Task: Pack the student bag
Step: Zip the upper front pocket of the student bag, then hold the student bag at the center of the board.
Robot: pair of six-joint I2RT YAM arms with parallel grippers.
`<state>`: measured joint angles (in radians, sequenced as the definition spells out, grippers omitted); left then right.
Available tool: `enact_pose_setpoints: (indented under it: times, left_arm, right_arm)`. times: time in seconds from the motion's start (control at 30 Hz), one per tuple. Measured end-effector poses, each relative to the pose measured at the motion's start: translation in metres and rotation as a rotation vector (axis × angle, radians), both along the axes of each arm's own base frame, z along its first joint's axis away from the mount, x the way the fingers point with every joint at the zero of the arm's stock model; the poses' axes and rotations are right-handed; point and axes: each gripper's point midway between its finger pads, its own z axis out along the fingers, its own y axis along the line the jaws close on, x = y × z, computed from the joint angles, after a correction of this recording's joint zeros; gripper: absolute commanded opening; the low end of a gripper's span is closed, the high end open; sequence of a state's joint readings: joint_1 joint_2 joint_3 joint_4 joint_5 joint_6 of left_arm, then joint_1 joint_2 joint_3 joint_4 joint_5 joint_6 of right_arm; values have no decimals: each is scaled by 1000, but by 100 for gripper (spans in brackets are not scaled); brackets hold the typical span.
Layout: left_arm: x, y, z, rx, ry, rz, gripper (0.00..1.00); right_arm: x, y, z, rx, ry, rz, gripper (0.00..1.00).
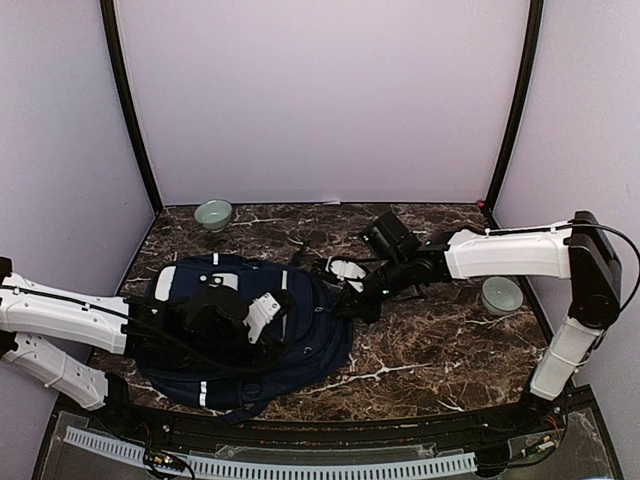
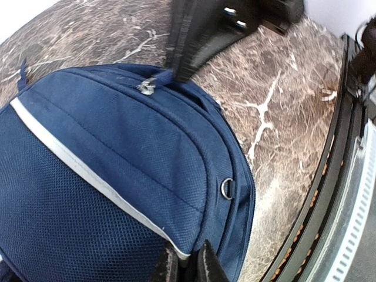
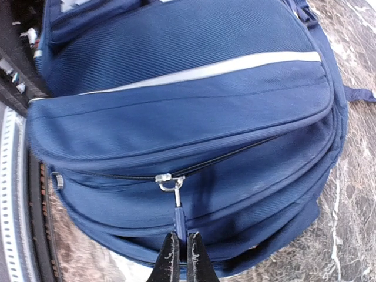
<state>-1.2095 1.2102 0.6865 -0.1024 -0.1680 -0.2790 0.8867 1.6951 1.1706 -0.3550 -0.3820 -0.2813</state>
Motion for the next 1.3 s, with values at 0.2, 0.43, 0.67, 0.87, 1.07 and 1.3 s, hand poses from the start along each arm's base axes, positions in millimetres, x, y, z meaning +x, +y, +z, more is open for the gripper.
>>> enact_pose_setpoints:
  times: [0.2, 0.43, 0.67, 0.87, 1.07, 1.3]
  left_arm:
    - [-11, -29, -9, 123, -76, -153, 1]
    - [-35, -80, -19, 230, -145, -358, 0]
    - [-47, -86, -17, 222, -172, -429, 0]
    - [-54, -51, -14, 210, -157, -394, 0]
    - [-58, -13, -19, 286, -57, -295, 37]
    - [-61, 8, 0, 283, 10, -209, 53]
  right_arm:
    - [19, -16, -11, -26, -7, -27, 0]
    - [20, -71, -38, -104, 11, -95, 0]
    - [-2, -102, -13, -78, -85, -56, 0]
    - [-38, -90, -17, -65, -65, 109, 0]
    - [-94, -46, -21, -70, -33, 342, 0]
    - [-114, -22, -14, -30, 10, 419, 0]
